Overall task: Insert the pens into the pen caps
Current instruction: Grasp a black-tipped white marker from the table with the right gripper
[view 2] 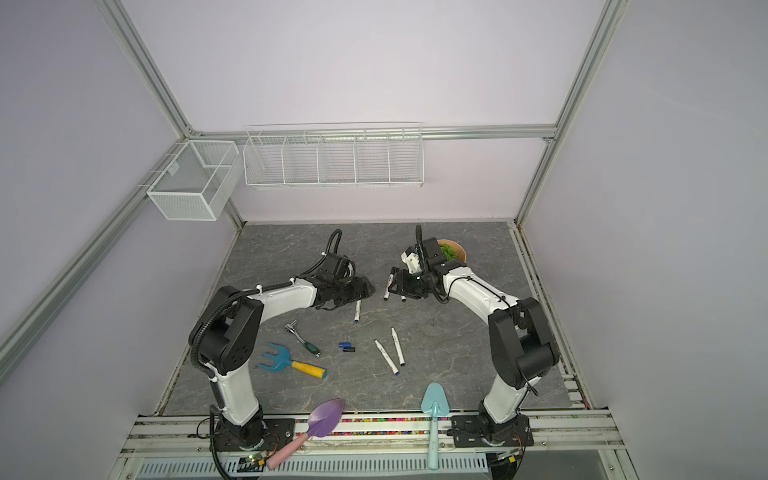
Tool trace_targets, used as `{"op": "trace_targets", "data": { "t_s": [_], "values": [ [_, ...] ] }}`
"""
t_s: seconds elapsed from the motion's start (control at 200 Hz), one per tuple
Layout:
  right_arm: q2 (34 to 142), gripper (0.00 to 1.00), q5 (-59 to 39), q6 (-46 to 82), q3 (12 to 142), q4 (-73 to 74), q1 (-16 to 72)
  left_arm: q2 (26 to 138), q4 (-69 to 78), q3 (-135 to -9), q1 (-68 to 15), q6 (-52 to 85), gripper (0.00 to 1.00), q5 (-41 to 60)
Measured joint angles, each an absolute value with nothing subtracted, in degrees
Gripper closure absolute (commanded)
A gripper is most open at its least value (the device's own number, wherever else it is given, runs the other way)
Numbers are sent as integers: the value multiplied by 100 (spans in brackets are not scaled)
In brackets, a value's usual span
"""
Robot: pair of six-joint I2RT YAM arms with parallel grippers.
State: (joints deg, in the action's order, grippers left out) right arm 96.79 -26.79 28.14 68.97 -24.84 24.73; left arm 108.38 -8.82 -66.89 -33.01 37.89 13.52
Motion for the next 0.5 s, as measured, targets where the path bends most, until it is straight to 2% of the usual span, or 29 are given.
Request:
{"op": "trace_targets", "data": {
  "t_s": [0.265, 0.5],
  "values": [
    [9247, 61, -2167, 2283, 6333, -3061, 2624, 10416, -792, -6622, -3301, 3780, 20, 923],
    [9334, 61, -1459, 1671, 6053, -3605, 3660, 9214, -714, -5579, -3301, 3763, 20, 263]
  ]
}}
